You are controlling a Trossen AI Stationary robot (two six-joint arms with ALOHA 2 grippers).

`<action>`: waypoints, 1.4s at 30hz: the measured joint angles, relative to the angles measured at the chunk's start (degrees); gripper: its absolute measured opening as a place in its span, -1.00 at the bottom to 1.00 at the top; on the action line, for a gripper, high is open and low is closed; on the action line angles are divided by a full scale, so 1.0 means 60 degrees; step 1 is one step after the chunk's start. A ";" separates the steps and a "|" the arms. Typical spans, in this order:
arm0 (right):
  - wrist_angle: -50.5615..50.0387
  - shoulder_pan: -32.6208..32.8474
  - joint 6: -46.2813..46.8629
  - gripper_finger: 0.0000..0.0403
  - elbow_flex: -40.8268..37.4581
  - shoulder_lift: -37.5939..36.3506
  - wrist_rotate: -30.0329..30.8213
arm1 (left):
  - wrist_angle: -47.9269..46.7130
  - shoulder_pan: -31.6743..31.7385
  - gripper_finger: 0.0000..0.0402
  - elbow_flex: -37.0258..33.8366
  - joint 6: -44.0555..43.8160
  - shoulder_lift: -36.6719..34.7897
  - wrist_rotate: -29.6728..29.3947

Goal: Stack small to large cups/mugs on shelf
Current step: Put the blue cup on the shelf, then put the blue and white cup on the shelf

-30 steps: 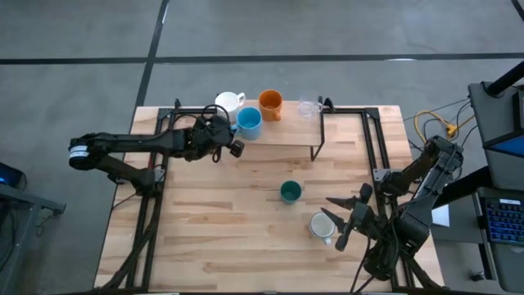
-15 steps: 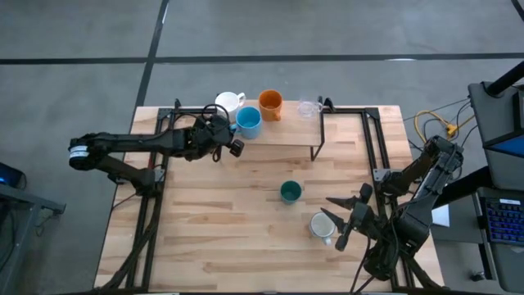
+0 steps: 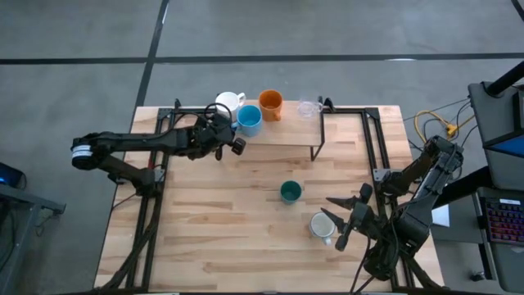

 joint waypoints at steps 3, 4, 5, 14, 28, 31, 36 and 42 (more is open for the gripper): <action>0.0000 0.0000 -0.0004 -0.29 0.0000 0.0000 -0.0002 | -0.0022 0.0000 -0.81 0.0000 0.0074 -0.0062 0.0037; -0.0004 0.0000 -0.0004 -0.30 0.0000 0.0000 -0.0002 | -0.0080 -0.0006 -0.74 -0.0003 0.0107 -0.0093 0.0050; -0.0004 0.0000 -0.0004 -0.30 0.0000 0.0000 -0.0002 | -0.0148 -0.0024 -0.65 -0.0007 0.0137 -0.0136 0.0055; -0.0005 0.0000 0.0002 -0.30 0.0000 0.0000 -0.0004 | -0.0167 -0.0033 -0.22 0.0007 0.0154 -0.0288 0.0298; -0.0034 0.0000 -0.0008 -0.27 -0.0004 0.0000 -0.0304 | -0.0621 -0.0371 -0.20 0.0368 0.0689 -0.1737 0.0857; -0.0053 0.0000 -0.0008 -0.28 -0.0004 0.0000 -0.0372 | -0.1044 -0.0511 -0.20 0.0368 0.0899 -0.2409 0.1035; -0.0054 0.0042 0.0513 -0.29 -0.0004 0.0050 -0.0254 | -0.1803 -0.0945 -0.19 0.0284 0.0901 -0.3253 0.2865; -0.0026 0.0286 0.1256 -0.37 -0.0004 0.0660 -0.0244 | -0.2948 -0.2282 -0.19 0.0155 0.0851 -0.3720 0.4793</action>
